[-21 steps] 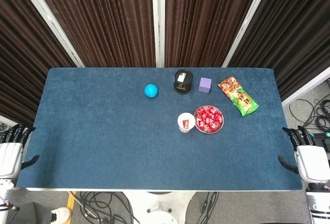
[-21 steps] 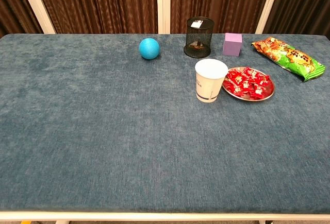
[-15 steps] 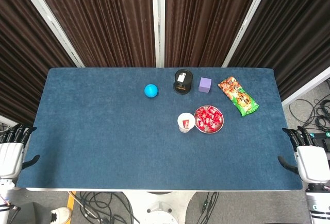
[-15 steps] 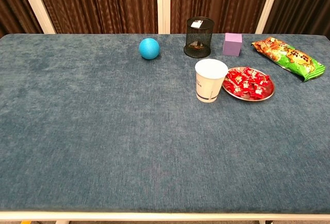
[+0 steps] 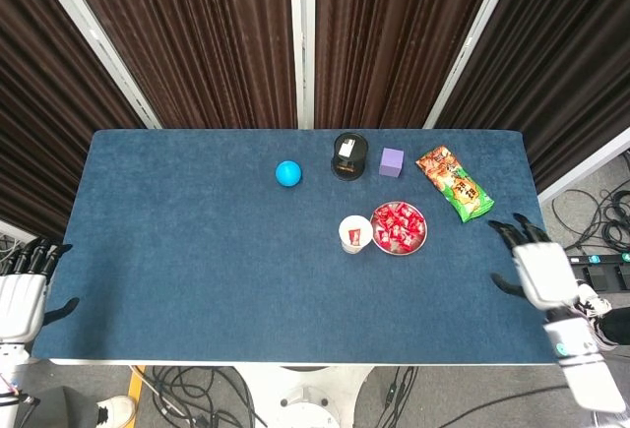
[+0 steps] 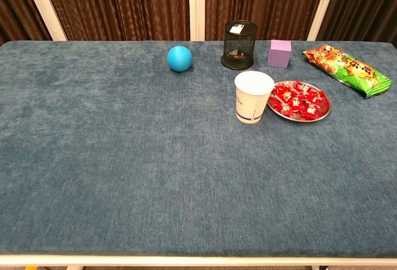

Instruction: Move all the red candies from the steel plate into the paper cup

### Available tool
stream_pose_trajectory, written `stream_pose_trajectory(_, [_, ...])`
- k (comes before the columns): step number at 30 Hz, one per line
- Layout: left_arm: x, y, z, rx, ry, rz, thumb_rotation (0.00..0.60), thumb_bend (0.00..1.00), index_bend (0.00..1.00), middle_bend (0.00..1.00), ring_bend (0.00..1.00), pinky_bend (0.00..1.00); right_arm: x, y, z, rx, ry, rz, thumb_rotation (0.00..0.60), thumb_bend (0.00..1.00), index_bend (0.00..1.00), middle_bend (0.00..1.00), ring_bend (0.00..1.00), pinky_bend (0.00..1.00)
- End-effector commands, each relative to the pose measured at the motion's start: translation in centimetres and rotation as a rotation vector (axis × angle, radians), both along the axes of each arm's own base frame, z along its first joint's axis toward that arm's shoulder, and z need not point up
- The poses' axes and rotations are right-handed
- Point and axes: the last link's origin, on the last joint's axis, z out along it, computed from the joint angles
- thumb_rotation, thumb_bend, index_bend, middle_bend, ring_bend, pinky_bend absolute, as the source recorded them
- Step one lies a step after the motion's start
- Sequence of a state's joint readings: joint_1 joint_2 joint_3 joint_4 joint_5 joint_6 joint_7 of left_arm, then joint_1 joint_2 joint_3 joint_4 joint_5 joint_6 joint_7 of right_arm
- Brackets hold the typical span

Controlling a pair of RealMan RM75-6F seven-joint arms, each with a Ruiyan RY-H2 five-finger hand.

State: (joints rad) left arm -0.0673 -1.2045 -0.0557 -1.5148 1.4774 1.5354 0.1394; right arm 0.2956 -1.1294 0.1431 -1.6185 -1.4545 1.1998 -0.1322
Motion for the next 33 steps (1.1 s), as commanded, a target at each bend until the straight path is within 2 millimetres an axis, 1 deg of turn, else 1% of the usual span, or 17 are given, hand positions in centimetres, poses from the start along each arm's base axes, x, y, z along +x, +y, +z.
stream_pose_trajectory(1, [-0.1, -0.3, 0.2, 0.003, -0.001, 0.006, 0.6, 0.0, 0.26, 0.25, 0.14, 0.21, 2.9, -5.5, -3.2, 0.097, 0.038, 0.049, 0.6, 0.13, 0.15, 0.26, 0.09, 0.27])
stream_pose_trajectory(5, [-0.4, -0.7, 0.5, 0.011, 0.0, 0.019, 0.6, 0.0, 0.26, 0.25, 0.14, 0.21, 4.4, -8.7, -6.3, 0.167, 0.087, 0.06, 0.6, 0.08, 0.15, 0.27, 0.09, 0.27])
stream_pose_trajectory(7, [-0.4, -0.9, 0.6, 0.01, -0.004, 0.025, 0.6, 0.0, 0.26, 0.25, 0.14, 0.21, 4.8, -9.9, -7.6, 0.19, 0.115, 0.061, 0.6, 0.04, 0.15, 0.27, 0.09, 0.27])
stream_pose_trajectory(11, [-0.6, -1.0, 0.9, 0.017, -0.006, 0.031, 0.6, 0.0, 0.26, 0.25, 0.14, 0.21, 5.7, -11.9, -10.4, 0.215, 0.152, 0.063, 0.6, 0.04, 0.15, 0.28, 0.09, 0.27])
stream_pose_trajectory(14, [-0.7, -1.1, 0.9, 0.016, -0.013, 0.037, 0.6, 0.0, 0.26, 0.25, 0.14, 0.21, 6.5, -12.8, -12.4, 0.236, 0.189, 0.078, 0.6, 0.04, 0.15, 0.28, 0.09, 0.27])
stream_pose_trajectory(17, [-0.8, -1.2, 0.8, 0.012, -0.016, 0.04, 0.6, 0.0, 0.26, 0.25, 0.14, 0.21, 7.1, -13.4, -14.0, 0.249, 0.208, 0.083, 0.6, 0.07, 0.16, 0.28, 0.09, 0.27])
stream_pose_trajectory(23, [-1.2, -1.3, 1.1, 0.024, -0.021, 0.056, 0.6, 0.0, 0.26, 0.25, 0.14, 0.21, 7.2, -14.0, -16.2, 0.268, 0.246, 0.08, 0.6, 0.1, 0.17, 0.28, 0.09, 0.27])
stream_pose_trajectory(27, [-1.2, -1.2, 1.1, 0.022, -0.026, 0.053, 0.6, 0.0, 0.26, 0.25, 0.14, 0.21, 7.1, -14.2, -17.1, 0.272, 0.244, 0.072, 0.6, 0.1, 0.2, 0.28, 0.09, 0.27])
stream_pose_trajectory(33, [-1.6, -1.3, 1.2, 0.025, -0.032, 0.07, 0.6, 0.0, 0.28, 0.25, 0.14, 0.21, 6.7, -14.7, -17.9, 0.278, 0.247, 0.06, 0.6, 0.11, 0.23, 0.28, 0.09, 0.27])
